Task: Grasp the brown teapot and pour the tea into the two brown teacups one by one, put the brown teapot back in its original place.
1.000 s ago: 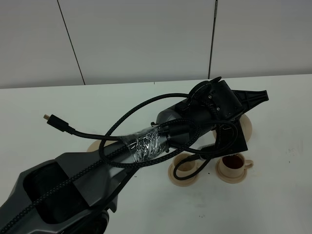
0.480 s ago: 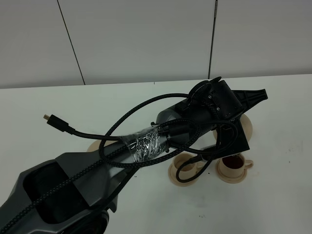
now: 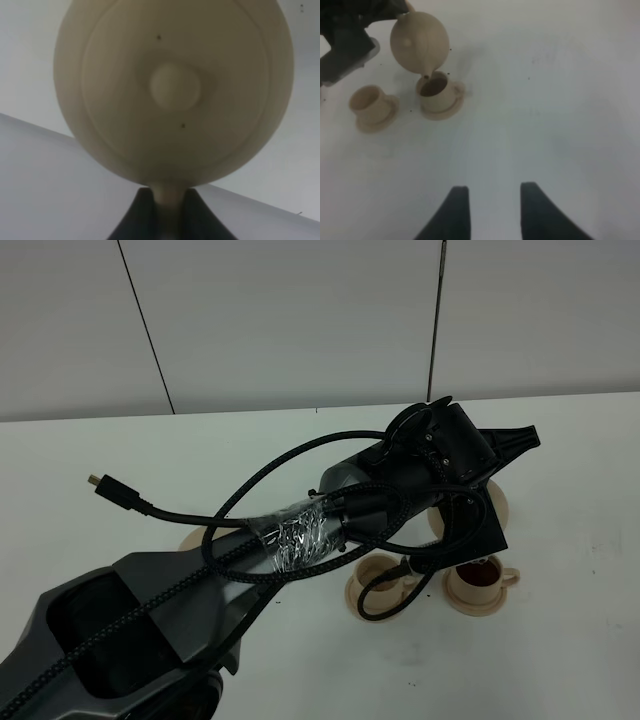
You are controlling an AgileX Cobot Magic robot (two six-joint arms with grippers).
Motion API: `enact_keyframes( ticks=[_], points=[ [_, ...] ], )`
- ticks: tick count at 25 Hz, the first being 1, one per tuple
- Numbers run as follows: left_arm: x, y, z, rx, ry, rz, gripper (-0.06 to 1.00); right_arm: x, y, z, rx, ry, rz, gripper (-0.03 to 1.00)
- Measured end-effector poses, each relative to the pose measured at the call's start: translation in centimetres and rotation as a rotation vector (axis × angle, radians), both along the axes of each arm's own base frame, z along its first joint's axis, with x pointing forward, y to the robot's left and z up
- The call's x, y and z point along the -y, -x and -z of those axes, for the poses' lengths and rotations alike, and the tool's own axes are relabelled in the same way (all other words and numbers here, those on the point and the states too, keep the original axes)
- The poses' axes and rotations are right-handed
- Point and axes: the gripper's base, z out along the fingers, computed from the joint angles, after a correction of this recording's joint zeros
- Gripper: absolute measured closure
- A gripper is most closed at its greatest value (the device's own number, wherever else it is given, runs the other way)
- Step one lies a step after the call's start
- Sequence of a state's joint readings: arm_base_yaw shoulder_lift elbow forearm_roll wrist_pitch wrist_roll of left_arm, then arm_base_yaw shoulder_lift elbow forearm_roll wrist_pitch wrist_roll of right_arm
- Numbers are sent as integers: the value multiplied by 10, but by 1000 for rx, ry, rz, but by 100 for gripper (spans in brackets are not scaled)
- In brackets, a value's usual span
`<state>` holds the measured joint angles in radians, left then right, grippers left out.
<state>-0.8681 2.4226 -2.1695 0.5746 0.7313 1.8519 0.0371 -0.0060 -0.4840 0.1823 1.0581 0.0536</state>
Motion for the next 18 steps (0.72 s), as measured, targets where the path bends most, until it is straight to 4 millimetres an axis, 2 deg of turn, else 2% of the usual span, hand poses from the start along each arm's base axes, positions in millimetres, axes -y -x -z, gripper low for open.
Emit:
enact_keyframes(
  ticks=[18],
  points=[
    [-10, -2, -1, -42, -1, -100, 78, 0, 0, 0, 0, 0, 0, 72]
  ],
)
